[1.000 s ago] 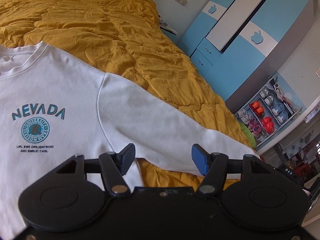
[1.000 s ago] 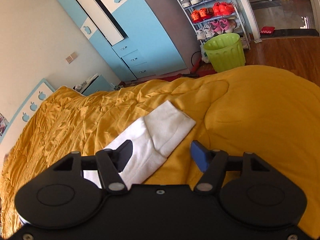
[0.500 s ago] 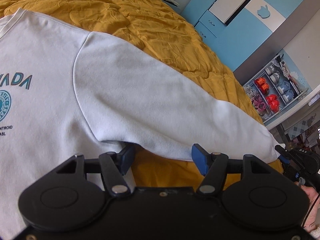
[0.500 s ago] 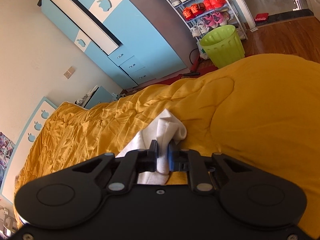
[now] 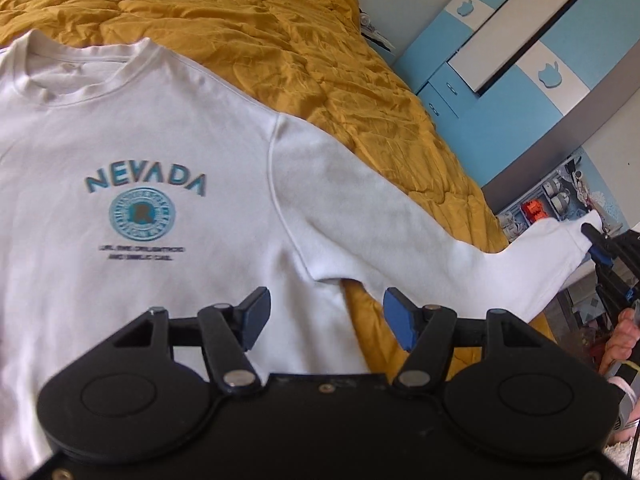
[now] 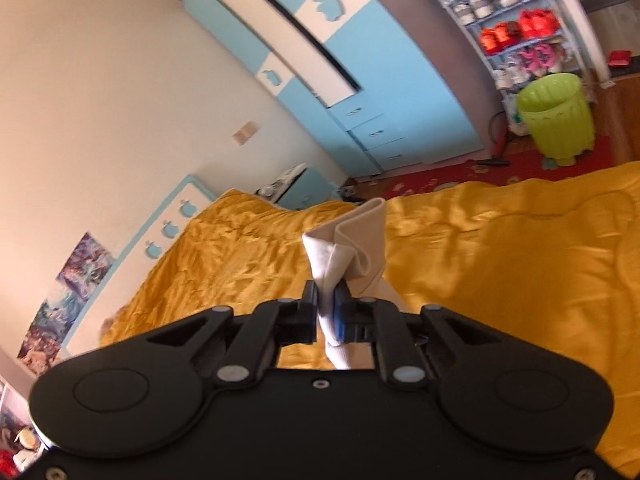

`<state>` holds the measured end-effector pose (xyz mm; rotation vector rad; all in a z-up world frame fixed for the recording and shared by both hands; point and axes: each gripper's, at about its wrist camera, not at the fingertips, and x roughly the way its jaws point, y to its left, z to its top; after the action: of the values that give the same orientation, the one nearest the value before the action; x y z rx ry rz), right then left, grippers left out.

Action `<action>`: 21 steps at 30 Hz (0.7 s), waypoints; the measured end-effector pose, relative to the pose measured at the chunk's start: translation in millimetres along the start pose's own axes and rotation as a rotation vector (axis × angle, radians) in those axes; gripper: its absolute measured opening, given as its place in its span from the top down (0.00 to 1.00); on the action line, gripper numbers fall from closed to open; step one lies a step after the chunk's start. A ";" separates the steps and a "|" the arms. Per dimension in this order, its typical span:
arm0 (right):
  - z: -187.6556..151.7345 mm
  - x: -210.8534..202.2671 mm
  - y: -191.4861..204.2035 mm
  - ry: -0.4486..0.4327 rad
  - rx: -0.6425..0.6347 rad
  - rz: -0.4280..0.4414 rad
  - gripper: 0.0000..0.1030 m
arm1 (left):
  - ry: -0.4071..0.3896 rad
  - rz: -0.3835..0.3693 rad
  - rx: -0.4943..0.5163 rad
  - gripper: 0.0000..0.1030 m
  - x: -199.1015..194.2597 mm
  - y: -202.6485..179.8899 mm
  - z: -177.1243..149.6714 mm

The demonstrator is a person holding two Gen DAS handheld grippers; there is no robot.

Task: Fold small clothes
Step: 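Fold the held sleeve across the sweatshirt body and release with the right gripper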

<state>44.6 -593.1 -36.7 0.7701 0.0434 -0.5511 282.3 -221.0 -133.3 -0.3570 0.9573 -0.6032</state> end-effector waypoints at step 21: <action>-363.4 -3.2 308.9 0.850 -0.415 0.525 0.80 | -0.424 0.212 -0.498 0.36 -259.3 234.2 -73.0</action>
<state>250.5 -167.3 -98.6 0.5278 0.7003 0.3095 183.7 122.0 -128.7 -0.7820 0.7114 -0.0757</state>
